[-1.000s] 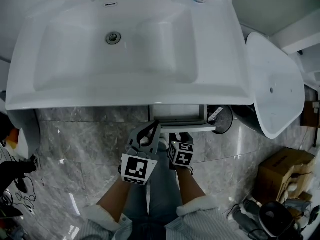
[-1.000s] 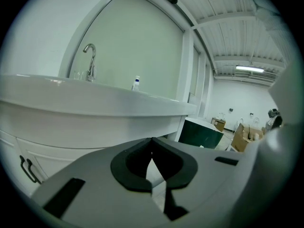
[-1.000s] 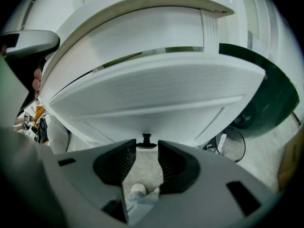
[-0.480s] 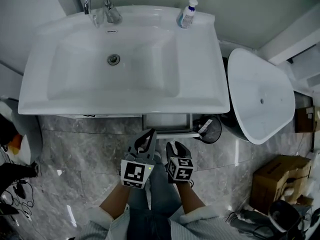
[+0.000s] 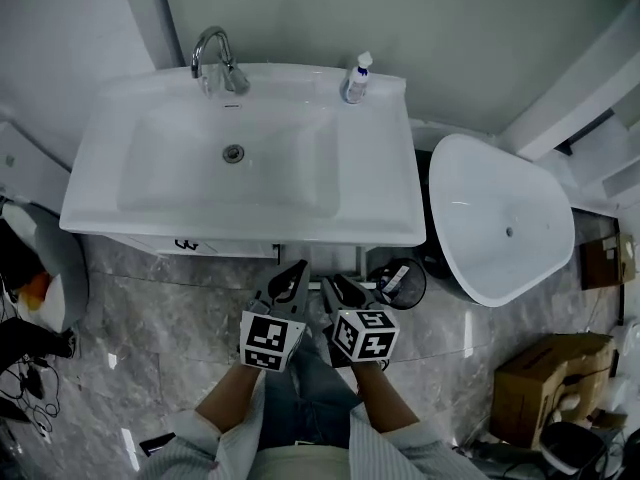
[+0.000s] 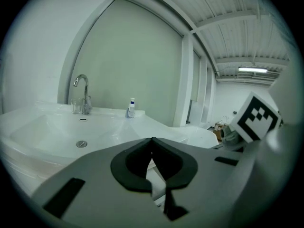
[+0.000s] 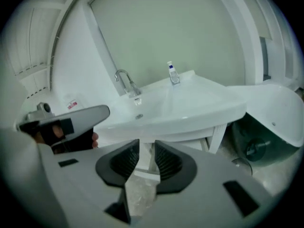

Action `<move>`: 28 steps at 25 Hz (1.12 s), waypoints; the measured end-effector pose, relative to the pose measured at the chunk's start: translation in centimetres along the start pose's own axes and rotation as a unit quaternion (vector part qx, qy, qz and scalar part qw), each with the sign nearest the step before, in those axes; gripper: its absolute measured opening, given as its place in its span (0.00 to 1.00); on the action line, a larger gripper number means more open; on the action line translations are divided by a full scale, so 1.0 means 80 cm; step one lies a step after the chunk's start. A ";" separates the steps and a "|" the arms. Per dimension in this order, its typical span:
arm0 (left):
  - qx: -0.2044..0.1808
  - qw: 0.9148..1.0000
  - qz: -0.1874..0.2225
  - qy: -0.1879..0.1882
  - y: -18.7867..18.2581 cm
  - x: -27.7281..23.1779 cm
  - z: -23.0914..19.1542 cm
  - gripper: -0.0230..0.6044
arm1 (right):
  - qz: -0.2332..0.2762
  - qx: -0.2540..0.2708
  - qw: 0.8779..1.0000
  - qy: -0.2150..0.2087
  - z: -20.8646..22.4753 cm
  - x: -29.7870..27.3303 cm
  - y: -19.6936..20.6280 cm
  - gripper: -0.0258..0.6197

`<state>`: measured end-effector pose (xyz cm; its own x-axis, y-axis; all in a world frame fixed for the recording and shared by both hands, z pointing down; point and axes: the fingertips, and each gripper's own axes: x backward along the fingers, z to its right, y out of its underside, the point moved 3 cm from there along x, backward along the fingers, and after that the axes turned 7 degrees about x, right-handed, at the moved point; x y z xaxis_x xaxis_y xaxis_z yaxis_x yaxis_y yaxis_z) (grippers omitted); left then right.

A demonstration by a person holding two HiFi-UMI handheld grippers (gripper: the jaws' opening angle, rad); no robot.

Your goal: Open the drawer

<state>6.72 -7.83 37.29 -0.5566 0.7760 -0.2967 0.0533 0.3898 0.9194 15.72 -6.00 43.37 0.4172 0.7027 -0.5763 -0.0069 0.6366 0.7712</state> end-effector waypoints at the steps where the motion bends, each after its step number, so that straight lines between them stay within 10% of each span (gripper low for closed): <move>1: 0.000 1.000 0.000 0.001 -0.009 0.002 0.002 0.06 | 0.012 0.003 1.000 -0.007 -0.003 0.006 -0.017 0.21; 12: 0.015 0.999 0.020 0.032 -0.103 0.034 0.045 0.06 | 0.149 0.051 0.984 -0.079 -0.046 0.098 -0.165 0.11; 28: 0.004 0.993 0.064 0.096 -0.186 0.069 0.074 0.06 | 0.227 0.092 0.959 -0.142 -0.087 0.172 -0.238 0.06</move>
<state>7.80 -6.43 20.44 -0.6933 0.7103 -0.1215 0.1400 0.2982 0.9442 15.25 -6.24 18.85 0.6395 0.7632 -0.0926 -0.0977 0.2001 0.9749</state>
